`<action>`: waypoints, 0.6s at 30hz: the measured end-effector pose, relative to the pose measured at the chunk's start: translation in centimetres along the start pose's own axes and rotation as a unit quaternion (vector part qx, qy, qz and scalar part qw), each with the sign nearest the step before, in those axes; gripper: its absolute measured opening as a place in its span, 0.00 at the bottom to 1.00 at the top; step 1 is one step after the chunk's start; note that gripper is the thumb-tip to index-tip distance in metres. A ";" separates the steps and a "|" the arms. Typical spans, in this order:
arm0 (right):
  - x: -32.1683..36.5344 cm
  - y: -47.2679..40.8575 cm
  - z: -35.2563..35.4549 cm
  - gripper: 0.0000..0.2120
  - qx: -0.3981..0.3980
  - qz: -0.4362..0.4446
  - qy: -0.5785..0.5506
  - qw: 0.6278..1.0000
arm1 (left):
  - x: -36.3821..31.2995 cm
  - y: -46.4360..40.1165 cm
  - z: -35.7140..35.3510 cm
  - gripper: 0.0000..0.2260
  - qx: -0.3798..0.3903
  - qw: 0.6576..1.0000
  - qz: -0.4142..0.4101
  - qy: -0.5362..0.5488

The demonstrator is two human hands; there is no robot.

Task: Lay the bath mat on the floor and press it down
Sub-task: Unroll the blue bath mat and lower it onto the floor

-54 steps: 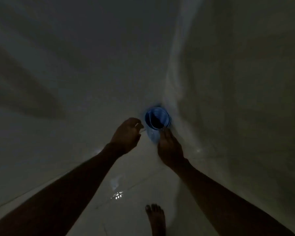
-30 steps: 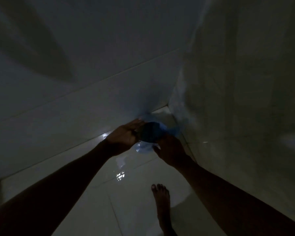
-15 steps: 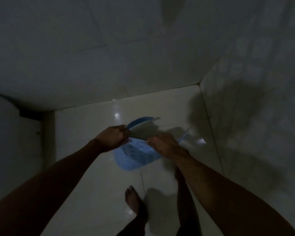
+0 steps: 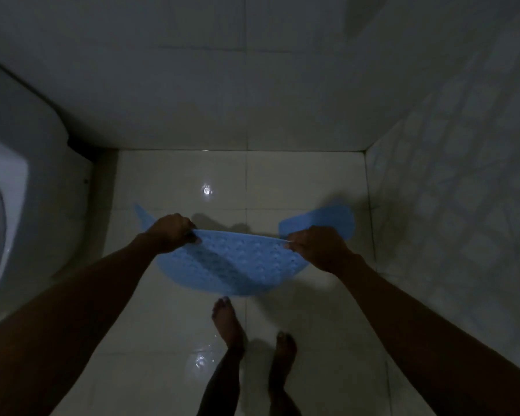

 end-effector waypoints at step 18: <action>-12.7 -11.6 -17.2 0.19 -0.359 -0.019 -0.013 0.933 | 0.8 -13.0 -10.7 0.12 -0.447 0.893 0.030 -0.046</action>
Point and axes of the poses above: each hand's wrist, its own y-axis away from the middle knuckle, its own z-axis out of the back of the hand, x = y × z, the point moved 5 cm from there along -y, towards the middle knuckle, and after that the axes turned 14 degrees about -x, right-handed, at the moved point
